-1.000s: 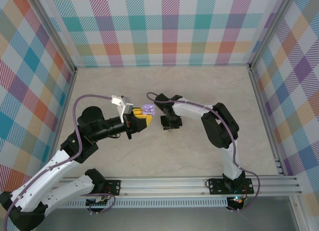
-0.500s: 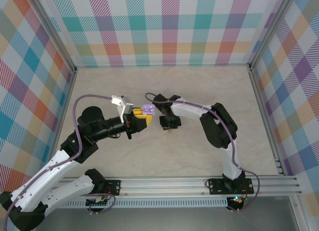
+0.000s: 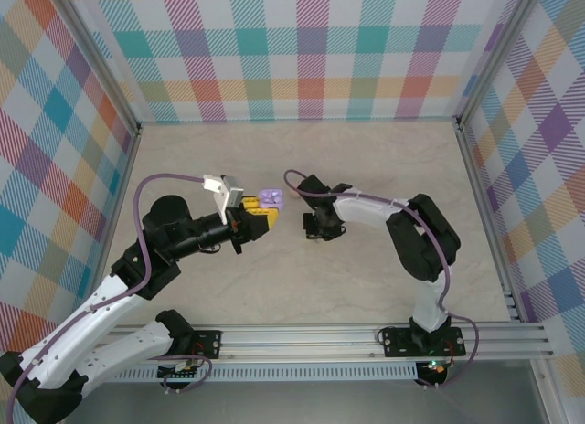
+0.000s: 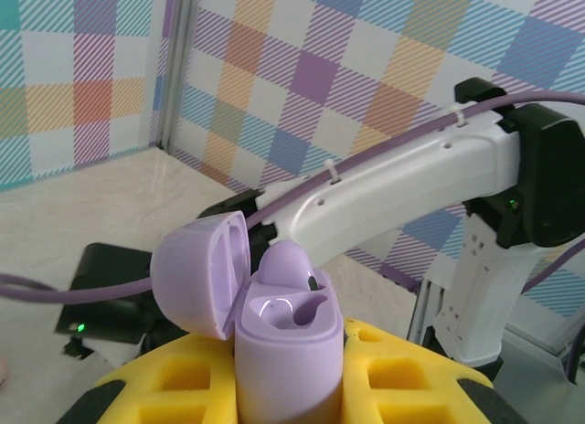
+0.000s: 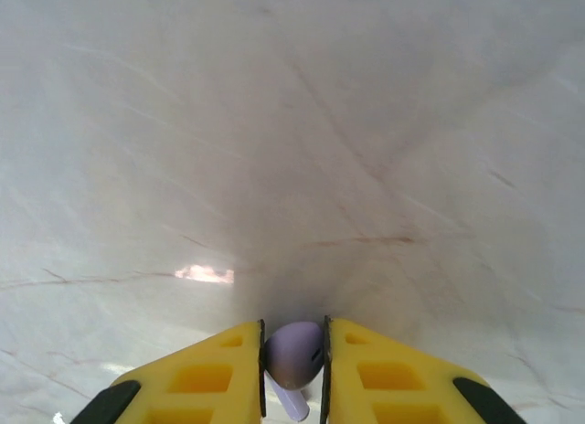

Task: Insert the wireless bluetooth earbuds into the charging case

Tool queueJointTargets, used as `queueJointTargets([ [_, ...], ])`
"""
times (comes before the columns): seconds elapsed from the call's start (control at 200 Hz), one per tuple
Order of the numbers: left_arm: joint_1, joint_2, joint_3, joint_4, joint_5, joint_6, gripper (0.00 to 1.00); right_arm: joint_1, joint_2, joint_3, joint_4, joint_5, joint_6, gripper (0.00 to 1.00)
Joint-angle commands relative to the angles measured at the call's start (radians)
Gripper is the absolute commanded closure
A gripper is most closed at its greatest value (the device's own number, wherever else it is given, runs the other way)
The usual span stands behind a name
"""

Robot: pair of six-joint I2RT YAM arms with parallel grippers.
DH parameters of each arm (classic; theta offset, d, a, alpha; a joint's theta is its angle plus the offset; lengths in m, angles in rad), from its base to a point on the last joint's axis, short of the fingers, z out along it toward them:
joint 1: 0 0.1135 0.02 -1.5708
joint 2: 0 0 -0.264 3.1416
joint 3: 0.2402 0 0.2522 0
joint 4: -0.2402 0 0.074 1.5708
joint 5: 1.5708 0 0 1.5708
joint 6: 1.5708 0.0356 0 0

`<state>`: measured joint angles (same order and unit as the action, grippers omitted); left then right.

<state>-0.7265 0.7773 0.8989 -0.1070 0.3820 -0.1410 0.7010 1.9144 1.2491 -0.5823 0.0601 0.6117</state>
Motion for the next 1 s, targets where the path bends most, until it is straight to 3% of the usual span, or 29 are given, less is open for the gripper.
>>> queueJointTargets([
  [0.0,-0.019,0.002,-0.029,-0.009,-0.075,0.003,1.00,-0.041,-0.088,-0.114,0.157,-0.070,0.039,0.81],
  [0.37,-0.019,0.123,-0.062,-0.070,-0.364,-0.097,1.00,-0.121,-0.338,-0.332,0.374,-0.180,0.055,0.79],
  [0.6,-0.019,0.207,-0.094,-0.020,-0.367,-0.149,1.00,-0.145,-0.539,-0.398,0.407,-0.207,0.045,0.77],
  [0.995,-0.018,0.290,-0.154,0.184,-0.230,-0.178,1.00,-0.146,-0.798,-0.396,0.457,-0.295,0.024,0.75],
])
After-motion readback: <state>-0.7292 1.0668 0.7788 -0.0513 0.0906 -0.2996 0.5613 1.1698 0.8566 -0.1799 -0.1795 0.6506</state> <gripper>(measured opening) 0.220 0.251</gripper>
